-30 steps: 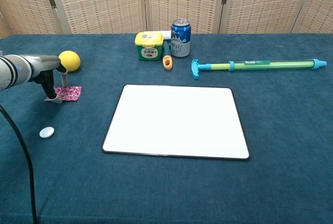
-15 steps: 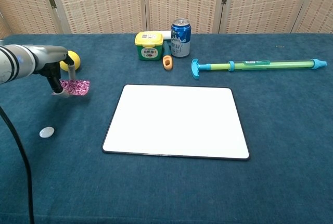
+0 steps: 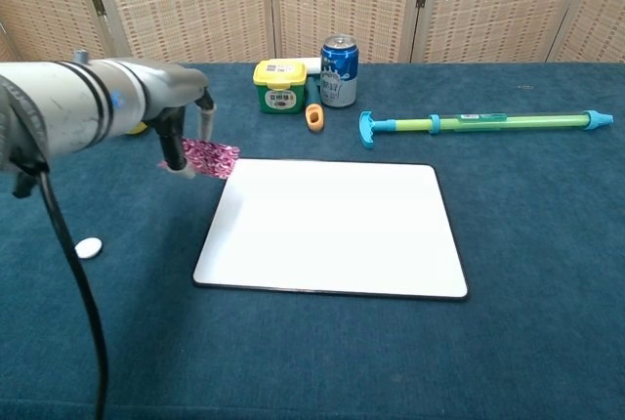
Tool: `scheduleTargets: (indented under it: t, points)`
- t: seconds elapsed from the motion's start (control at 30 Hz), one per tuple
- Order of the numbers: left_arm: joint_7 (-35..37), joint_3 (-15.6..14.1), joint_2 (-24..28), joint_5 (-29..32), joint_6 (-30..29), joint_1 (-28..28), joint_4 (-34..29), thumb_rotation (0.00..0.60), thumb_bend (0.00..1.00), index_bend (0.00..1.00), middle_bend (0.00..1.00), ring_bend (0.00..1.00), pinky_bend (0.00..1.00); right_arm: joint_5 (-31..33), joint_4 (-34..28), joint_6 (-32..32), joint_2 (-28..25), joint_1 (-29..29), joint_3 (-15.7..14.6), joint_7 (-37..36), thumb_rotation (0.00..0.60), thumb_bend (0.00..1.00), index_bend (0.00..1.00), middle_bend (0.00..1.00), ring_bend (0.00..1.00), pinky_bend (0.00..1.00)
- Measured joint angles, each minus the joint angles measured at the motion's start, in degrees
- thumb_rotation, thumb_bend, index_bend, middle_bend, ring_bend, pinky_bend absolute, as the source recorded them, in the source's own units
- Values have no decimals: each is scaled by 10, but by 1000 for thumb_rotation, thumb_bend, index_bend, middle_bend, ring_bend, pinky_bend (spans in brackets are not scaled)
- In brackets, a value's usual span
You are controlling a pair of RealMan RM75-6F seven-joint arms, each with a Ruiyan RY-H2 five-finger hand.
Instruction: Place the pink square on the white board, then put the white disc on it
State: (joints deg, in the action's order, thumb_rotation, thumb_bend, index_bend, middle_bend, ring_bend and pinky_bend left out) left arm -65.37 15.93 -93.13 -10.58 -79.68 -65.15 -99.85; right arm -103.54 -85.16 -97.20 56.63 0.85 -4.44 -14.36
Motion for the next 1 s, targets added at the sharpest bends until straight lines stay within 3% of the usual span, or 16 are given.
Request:
scheduleTargets:
  t: [0.27, 0.47, 1.0]
  points:
    - [-72, 19, -117, 6, -59, -68, 13, 600, 284, 409, 1000, 1000, 1000, -26, 30, -42, -1, 13, -10, -32, 600, 242, 0, 0, 0, 0]
    - [-106, 38, -175, 8, -70, -97, 53, 600, 283, 409, 1000, 1000, 1000, -33, 43, -59, 3, 22, -14, -37, 600, 241, 0, 0, 0, 0]
    - [-100, 59, -180, 10, 6, -77, 123, 600, 283, 375, 1000, 1000, 1000, -27, 38, -46, 6, 18, -13, -25, 600, 242, 0, 0, 0, 0]
